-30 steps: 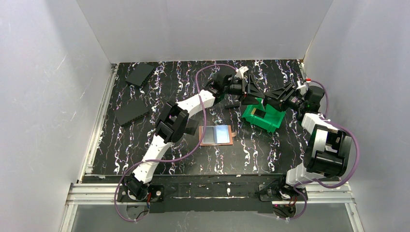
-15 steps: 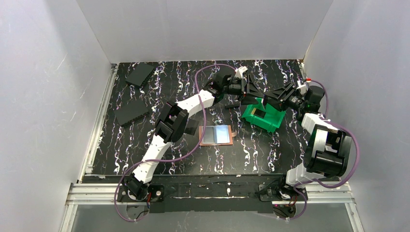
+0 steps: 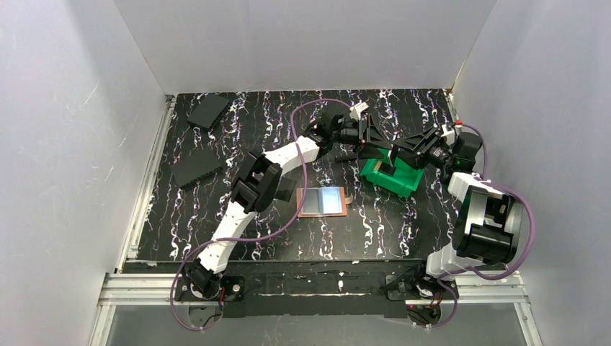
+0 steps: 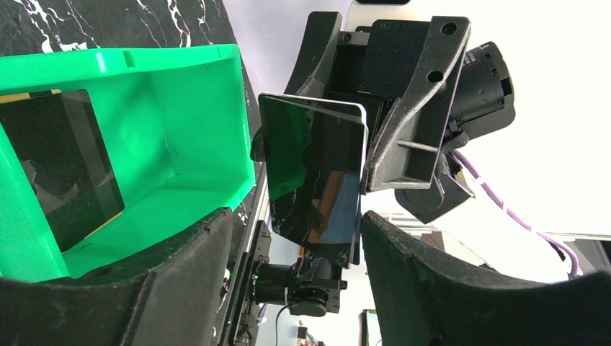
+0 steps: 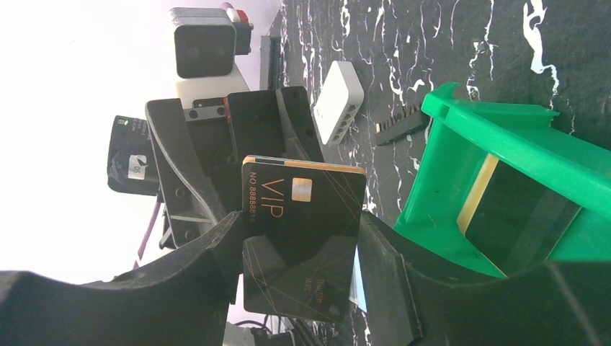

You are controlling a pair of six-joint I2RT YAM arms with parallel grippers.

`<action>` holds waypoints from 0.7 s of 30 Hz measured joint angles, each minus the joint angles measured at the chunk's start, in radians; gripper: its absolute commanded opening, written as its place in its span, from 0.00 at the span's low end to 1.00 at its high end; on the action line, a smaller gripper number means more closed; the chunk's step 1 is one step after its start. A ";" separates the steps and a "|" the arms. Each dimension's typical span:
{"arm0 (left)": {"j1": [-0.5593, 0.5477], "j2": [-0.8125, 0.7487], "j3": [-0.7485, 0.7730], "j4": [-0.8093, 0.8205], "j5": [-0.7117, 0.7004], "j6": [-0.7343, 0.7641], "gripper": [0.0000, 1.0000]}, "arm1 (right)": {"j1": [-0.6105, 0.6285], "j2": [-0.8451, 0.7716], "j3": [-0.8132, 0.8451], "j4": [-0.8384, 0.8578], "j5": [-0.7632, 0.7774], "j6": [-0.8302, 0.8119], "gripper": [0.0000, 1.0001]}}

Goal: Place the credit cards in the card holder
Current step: Pick up the credit card from the storage box.

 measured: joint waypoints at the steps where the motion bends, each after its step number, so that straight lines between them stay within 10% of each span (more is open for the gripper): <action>1: 0.001 0.000 0.000 0.000 0.002 0.000 0.66 | 0.000 0.000 -0.003 0.004 0.000 0.004 0.01; 21: 0.004 0.048 0.001 0.073 0.004 -0.081 0.62 | -0.025 0.000 -0.044 0.060 -0.008 0.046 0.01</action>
